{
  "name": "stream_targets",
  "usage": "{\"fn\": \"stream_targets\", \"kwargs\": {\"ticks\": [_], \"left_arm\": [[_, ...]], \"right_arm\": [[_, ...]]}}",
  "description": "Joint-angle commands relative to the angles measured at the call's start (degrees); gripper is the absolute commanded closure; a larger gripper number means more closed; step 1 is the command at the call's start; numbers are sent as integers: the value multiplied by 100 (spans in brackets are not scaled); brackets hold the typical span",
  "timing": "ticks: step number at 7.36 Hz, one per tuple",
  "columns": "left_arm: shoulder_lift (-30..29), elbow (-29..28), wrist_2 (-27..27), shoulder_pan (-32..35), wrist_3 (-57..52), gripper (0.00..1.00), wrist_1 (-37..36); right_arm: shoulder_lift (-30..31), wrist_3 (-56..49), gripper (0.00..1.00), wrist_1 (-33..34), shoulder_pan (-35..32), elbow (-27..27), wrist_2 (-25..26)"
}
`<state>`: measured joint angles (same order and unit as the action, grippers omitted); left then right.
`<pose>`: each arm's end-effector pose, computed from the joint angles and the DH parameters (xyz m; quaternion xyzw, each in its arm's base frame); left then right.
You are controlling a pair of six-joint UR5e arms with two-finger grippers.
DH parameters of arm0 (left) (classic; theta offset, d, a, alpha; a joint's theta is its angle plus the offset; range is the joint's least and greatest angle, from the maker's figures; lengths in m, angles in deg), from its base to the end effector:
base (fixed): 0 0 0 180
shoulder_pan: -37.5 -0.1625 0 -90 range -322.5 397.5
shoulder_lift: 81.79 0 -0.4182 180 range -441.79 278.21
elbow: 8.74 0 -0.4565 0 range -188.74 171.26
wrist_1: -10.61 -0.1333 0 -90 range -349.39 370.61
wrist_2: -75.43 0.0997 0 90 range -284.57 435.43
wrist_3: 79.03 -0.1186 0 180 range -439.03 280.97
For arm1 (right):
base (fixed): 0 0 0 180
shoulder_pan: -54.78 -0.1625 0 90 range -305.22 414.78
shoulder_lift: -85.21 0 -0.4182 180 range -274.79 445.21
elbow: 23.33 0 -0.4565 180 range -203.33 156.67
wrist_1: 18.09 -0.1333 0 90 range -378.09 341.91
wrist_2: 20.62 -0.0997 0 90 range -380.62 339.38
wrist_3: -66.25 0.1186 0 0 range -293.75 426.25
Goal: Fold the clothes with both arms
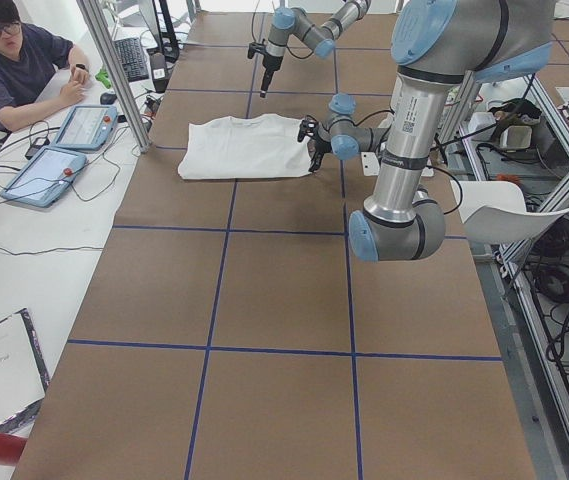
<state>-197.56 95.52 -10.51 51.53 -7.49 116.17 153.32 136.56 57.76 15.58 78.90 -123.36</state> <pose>0.6305 -0.3036 0.2301 0.1605 0.4386 0.0177 0.8840 -0.4643 -0.5169 0.2971 0.1116 -0.4036 0.1090 0.9015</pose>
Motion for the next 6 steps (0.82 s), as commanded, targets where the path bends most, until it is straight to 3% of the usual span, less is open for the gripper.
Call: {"fn": "stream_targets", "kwargs": {"ticks": [1,4,5,6], "left_arm": [[1,-2,7,-32,0,42,-1],[-7,-2,7,-41,0,41,-1],[-7,-10,7,-41,0,49,-1],[-7,-10,7,-41,18,73,-1]], "right_arm": [[0,9,0,0,0,-1,0],[0,44,0,0,0,-1,0],[0,44,0,0,0,8,0],[0,44,0,0,0,8,0]]}}
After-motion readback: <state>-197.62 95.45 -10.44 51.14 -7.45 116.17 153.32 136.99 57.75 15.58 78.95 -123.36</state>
